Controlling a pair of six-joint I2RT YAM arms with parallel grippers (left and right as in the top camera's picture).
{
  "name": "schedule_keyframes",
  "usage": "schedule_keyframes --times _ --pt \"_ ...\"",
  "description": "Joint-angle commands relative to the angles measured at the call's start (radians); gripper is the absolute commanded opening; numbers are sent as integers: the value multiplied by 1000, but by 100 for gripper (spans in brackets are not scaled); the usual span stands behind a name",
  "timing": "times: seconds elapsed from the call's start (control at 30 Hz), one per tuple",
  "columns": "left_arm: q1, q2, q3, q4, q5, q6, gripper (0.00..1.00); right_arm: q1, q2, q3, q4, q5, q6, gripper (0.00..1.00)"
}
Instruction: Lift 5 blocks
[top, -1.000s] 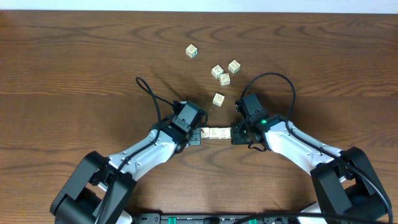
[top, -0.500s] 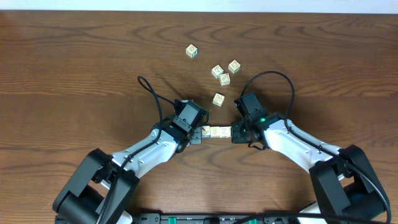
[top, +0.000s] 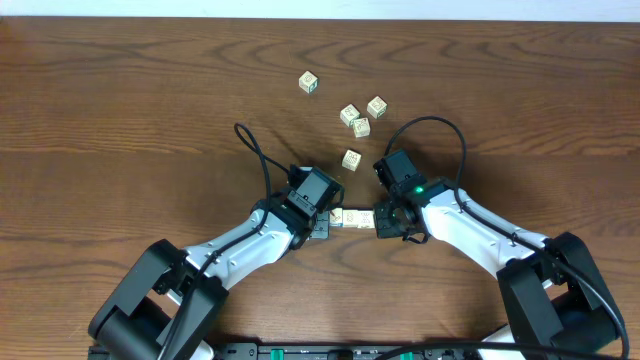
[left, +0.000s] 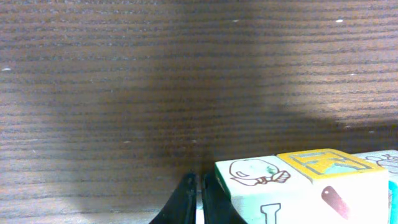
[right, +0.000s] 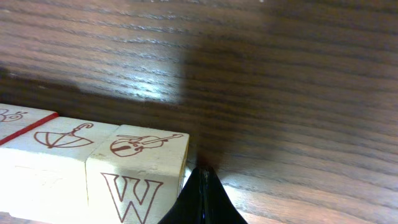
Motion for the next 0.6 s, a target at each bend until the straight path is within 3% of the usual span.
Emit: schedule_keyframes --times 0.0,0.23,0.33,0.57 --pt "-140 44 76 55 410 42 13 124 46 15 36 -380 -58 3" --pt "-138 44 76 39 337 43 17 124 46 15 22 -250 -58 6" --pt "-138 44 76 21 293 52 28 121 46 16 23 -204 -58 9" --pt "-133 43 77 -17 167 53 33 83 45 19 28 -136 -58 9"
